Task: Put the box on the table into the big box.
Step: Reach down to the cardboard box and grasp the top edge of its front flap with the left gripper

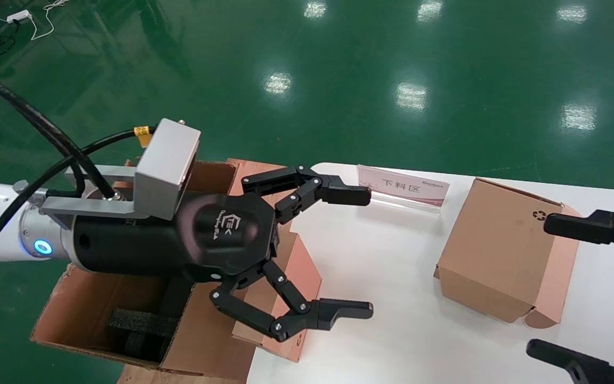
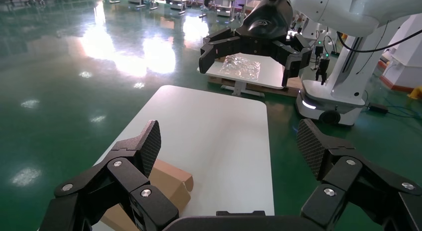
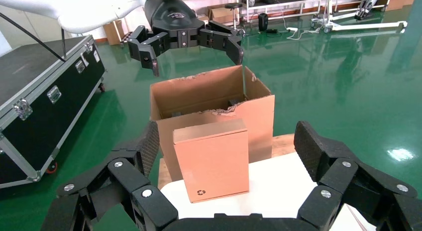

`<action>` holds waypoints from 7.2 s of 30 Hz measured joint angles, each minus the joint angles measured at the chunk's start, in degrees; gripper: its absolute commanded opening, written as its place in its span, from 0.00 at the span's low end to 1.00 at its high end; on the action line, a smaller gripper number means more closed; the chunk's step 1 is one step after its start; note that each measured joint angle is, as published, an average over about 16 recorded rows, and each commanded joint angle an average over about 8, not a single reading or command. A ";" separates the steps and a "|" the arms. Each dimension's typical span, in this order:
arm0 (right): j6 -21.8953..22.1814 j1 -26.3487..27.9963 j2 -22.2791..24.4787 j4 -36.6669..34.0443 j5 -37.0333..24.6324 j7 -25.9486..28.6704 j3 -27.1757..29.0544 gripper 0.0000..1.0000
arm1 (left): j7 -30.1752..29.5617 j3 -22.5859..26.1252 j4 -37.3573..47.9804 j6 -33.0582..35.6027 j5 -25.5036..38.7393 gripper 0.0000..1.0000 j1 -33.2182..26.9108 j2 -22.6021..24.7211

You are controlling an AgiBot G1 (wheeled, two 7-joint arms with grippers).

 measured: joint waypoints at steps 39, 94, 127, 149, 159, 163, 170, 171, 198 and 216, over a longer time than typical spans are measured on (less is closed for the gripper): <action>0.00 0.00 0.00 0.00 0.00 0.00 0.00 1.00 | 0.00 0.00 -0.01 0.00 0.00 1.00 0.00 0.00; -0.01 0.01 -0.01 0.01 -0.01 0.00 0.00 1.00 | -2.07 1.95 0.79 -3.75 4.05 1.00 -0.65 -3.14; -0.01 0.01 -0.01 0.01 -0.01 0.00 0.00 1.00 | -38.62 19.09 -9.57 -8.03 36.16 1.00 -23.42 -11.61; -0.01 0.01 -0.01 0.01 -0.01 0.00 0.00 1.00 | -73.04 37.19 -9.93 5.66 47.78 1.00 -40.51 0.16; -0.01 0.01 -0.01 0.01 -0.01 0.00 0.00 1.00 | -77.97 42.77 -9.41 7.27 49.34 1.00 -43.80 3.68; -0.01 0.01 -0.01 0.01 -0.01 0.00 0.00 1.00 | -78.50 44.44 -9.30 7.09 50.04 1.00 -44.11 4.70; -0.01 0.01 -0.01 0.01 -0.01 0.00 0.00 1.00 | -78.82 46.56 -9.23 6.24 50.99 1.00 -43.94 6.12; -0.01 0.01 -0.01 0.01 -0.01 0.00 0.00 1.00 | -78.86 46.80 -9.23 6.10 51.09 1.00 -43.90 6.30; -0.01 0.01 -0.01 0.01 -0.01 0.00 0.00 0.50 | -80.86 50.64 -9.17 4.93 52.77 0.34 -42.38 9.07; 0.00 0.01 0.00 0.00 0.00 0.00 0.00 0.00 | -81.18 51.11 -9.11 4.91 53.04 0.00 -42.00 9.26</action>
